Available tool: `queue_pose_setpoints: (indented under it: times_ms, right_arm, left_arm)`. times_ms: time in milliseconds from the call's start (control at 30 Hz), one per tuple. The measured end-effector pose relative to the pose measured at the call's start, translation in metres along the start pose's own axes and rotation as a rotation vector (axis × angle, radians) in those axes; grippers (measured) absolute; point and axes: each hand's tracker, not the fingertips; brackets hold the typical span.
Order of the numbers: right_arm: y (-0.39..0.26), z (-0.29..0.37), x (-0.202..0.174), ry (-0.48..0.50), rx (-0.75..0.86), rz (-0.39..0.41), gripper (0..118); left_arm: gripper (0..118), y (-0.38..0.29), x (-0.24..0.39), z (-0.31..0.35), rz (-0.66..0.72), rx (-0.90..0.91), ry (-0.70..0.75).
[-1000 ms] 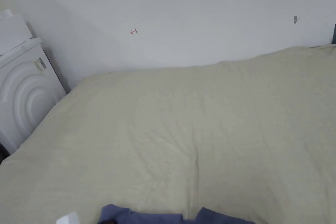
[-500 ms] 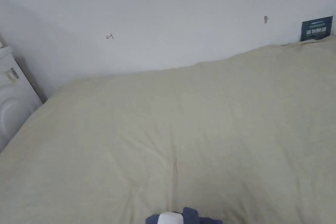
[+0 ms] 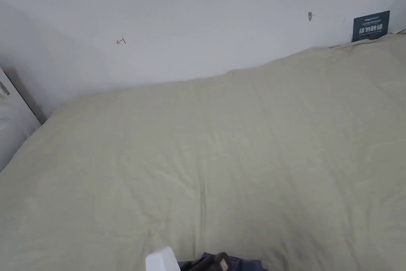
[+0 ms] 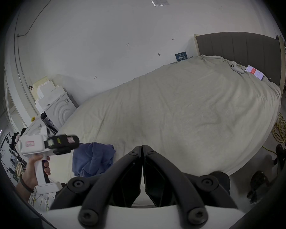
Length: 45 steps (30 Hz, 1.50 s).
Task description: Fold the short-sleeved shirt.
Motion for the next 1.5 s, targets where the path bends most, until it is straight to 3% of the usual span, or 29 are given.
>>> queue_pose_setpoints:
  times_ms: [33, 67, 200, 500, 600, 700, 833, 967, 1033, 1067, 1133, 1167, 1200, 1233, 1267, 1300, 1367, 1433, 1500]
  right_arm:
    - [0.0, 0.0, 0.0, -0.002, -0.002, 0.002, 0]
    - [-0.001, 0.0, 0.0, -0.004, -0.004, 0.003, 0]
    - [-0.001, 0.001, -0.002, -0.009, -0.014, -0.002, 0]
    - [-0.006, -0.008, -0.013, 0.005, -0.049, 0.029, 0]
    - [-0.006, -0.009, -0.025, 0.041, -0.063, 0.055, 0]
    - [-0.007, -0.015, -0.038, 0.107, -0.083, 0.075, 0]
    - [-0.007, -0.04, -0.065, 0.246, -0.132, 0.099, 0]
    - [-0.014, -0.094, -0.098, 0.382, -0.215, 0.125, 0]
    - [-0.023, -0.128, -0.109, 0.473, -0.277, 0.082, 0]
    - [-0.03, -0.145, -0.111, 0.499, -0.309, 0.035, 0]
    - [-0.045, -0.181, -0.108, 0.512, -0.392, -0.017, 0]
    - [-0.055, -0.199, -0.101, 0.495, -0.436, -0.043, 0]
    - [-0.066, -0.215, -0.094, 0.436, -0.483, -0.061, 0]
    - [-0.076, -0.229, -0.085, 0.35, -0.537, -0.078, 1]
    - [-0.084, -0.236, -0.073, 0.409, -0.527, -0.144, 1]
    - [-0.085, -0.235, -0.06, 0.546, -0.471, -0.294, 1]
    - [-0.084, -0.234, -0.054, 0.513, -0.509, -0.359, 1]
    - [-0.084, -0.233, -0.055, 0.511, -0.492, -0.267, 1]
    - [-0.081, -0.234, -0.055, 0.511, -0.496, -0.254, 1]
  left_arm:
    - [18, -0.007, -0.007, -0.011, 0.035, -0.039, -0.003]
    - [12, -0.015, -0.012, -0.025, 0.043, -0.093, -0.005]
    - [11, -0.05, -0.005, -0.076, 0.008, -0.258, -0.08]
    - [6, -0.063, -0.008, -0.093, -0.055, -0.186, -0.059]
    - [6, -0.057, -0.005, -0.093, 0.006, -0.201, -0.032]
    - [5, -0.046, 0.0, -0.08, 0.034, -0.196, -0.057]
    - [6, -0.02, 0.002, -0.009, -0.026, -0.026, -0.147]
    - [6, 0.004, -0.033, 0.051, 0.045, 0.075, -0.083]
    - [6, 0.007, -0.054, 0.065, 0.042, 0.085, -0.05]
    - [8, 0.009, -0.063, 0.067, 0.044, 0.065, -0.027]
    - [25, 0.008, -0.081, 0.062, 0.043, 0.007, 0.002]
    - [39, 0.009, -0.087, 0.059, 0.039, -0.034, -0.006]
    - [63, 0.008, -0.092, 0.054, 0.037, -0.06, -0.015]
    - [77, 0.008, -0.096, 0.049, 0.026, -0.086, -0.032]
    - [88, 0.006, -0.1, 0.042, 0.027, -0.078, -0.047]
    - [100, 0.007, -0.104, 0.035, 0.029, -0.102, -0.079]
    - [102, 0.009, -0.107, 0.022, 0.022, -0.129, -0.078]
    - [102, 0.009, -0.109, 0.002, -0.012, -0.152, -0.118]
    - [102, 0.008, -0.103, -0.02, -0.033, -0.221, -0.124]
